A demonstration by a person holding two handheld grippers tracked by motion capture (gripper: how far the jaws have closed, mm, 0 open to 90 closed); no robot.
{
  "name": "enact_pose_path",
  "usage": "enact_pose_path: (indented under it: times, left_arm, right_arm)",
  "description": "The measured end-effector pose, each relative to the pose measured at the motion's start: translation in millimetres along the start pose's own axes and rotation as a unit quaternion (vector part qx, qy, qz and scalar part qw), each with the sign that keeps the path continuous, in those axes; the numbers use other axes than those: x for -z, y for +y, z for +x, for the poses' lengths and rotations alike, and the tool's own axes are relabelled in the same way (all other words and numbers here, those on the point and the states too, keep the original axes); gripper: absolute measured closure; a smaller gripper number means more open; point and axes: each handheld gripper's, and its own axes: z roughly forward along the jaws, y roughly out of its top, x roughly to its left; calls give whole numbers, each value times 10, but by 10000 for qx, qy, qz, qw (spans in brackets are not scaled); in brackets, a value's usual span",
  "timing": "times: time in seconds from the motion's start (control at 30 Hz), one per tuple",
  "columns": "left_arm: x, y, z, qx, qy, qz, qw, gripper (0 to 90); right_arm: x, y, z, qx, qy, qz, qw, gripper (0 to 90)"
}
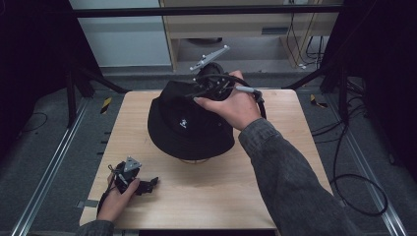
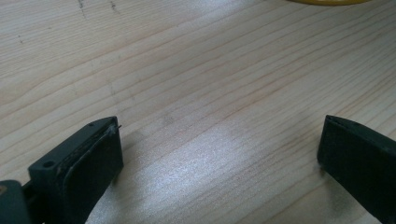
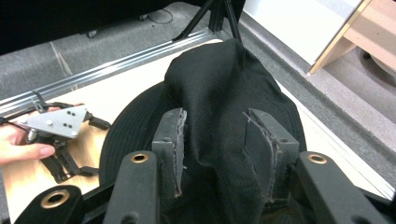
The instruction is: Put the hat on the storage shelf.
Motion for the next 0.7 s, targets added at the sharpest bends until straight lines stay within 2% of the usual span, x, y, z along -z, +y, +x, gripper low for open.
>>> enact_pose_path:
  times: [0.7]
  left_arm:
    - [1, 1, 2, -13, 6, 2, 10000, 0]
  right_arm:
    - [177, -158, -20, -155, 24, -151, 9998, 580]
